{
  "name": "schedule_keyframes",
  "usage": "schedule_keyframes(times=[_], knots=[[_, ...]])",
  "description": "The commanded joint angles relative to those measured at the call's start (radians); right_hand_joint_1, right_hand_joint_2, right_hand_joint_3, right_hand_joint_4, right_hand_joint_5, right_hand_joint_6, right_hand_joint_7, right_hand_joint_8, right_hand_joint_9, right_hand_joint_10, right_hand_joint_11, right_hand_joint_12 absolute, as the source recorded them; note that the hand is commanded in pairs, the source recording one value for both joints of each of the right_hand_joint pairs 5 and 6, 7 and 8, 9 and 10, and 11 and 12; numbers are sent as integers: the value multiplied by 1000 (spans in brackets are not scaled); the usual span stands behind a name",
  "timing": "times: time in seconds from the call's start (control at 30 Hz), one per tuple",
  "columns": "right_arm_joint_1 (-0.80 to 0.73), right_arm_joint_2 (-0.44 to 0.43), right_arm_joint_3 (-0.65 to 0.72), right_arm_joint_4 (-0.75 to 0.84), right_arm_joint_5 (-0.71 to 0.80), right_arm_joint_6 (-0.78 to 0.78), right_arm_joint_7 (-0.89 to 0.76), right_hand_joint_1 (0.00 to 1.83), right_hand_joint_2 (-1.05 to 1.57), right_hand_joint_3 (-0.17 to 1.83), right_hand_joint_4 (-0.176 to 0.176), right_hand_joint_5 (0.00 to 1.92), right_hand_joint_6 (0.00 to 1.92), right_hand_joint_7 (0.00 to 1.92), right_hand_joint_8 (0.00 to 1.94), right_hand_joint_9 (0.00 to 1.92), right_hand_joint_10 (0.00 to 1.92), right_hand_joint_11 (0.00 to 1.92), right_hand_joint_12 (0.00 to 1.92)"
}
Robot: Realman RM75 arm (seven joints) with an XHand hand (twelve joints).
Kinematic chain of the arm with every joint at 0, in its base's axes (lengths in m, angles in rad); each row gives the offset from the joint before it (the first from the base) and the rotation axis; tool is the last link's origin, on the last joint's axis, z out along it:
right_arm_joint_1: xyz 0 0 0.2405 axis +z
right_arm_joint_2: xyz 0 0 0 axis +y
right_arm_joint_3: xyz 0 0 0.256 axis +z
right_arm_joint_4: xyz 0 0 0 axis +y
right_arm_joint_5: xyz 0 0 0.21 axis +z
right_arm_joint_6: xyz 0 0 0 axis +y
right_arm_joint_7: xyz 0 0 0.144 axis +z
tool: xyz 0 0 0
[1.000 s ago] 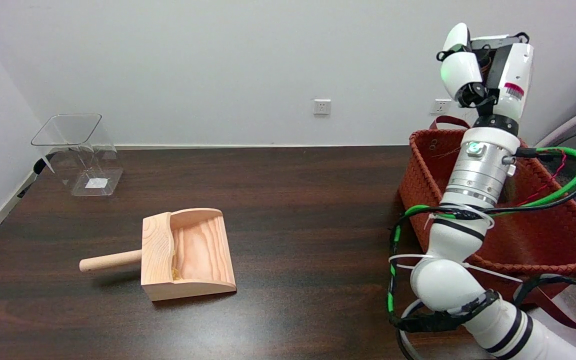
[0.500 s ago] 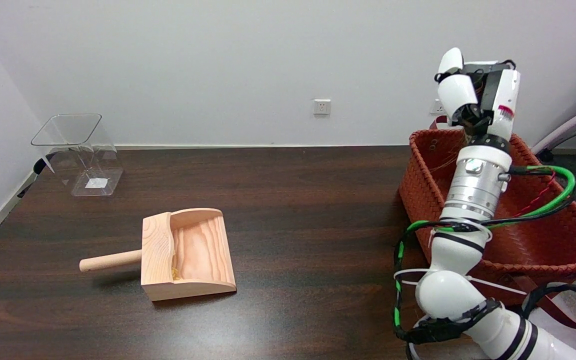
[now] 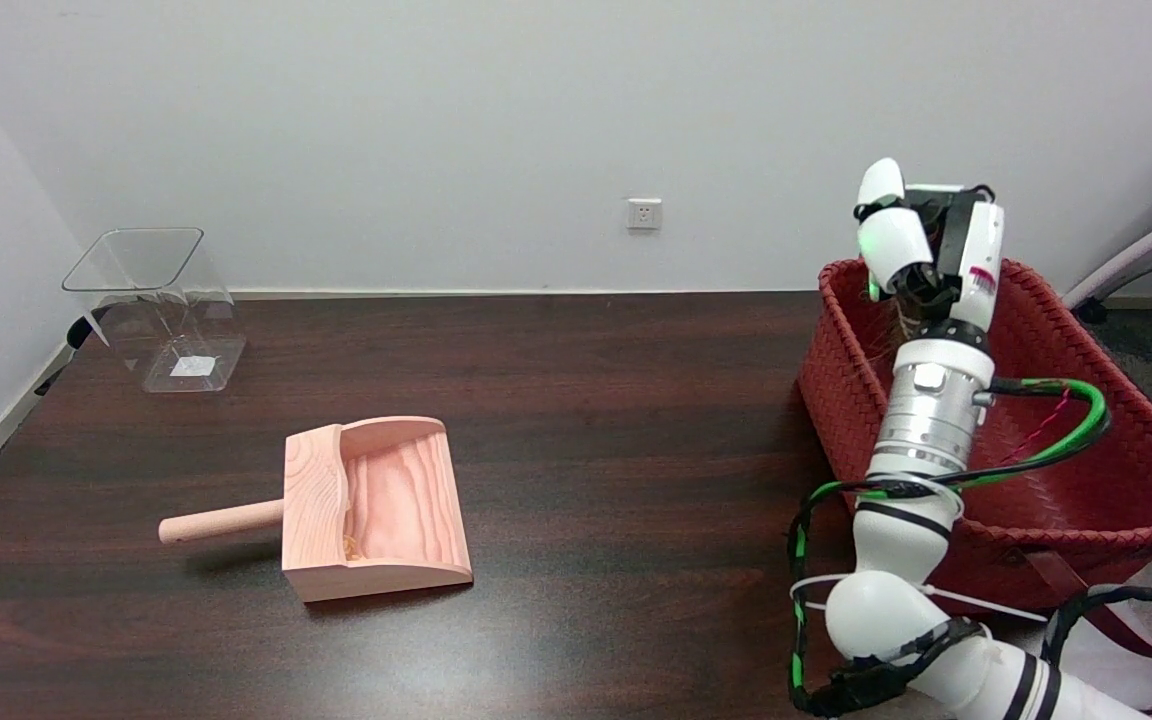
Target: Place the broom into the brown storage basket.
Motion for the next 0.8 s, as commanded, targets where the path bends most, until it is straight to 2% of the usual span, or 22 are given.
schedule_keyframes(times=[0.03,0.8], knots=[[-13,3,-54,-146,19,64,178,912,1571,532,0,1920,1920,1920,1920,1920,1920,1920,1920],[-14,3,-64,-206,29,51,270,870,1571,577,0,1920,1920,1920,1920,1920,1920,1920,1920]])
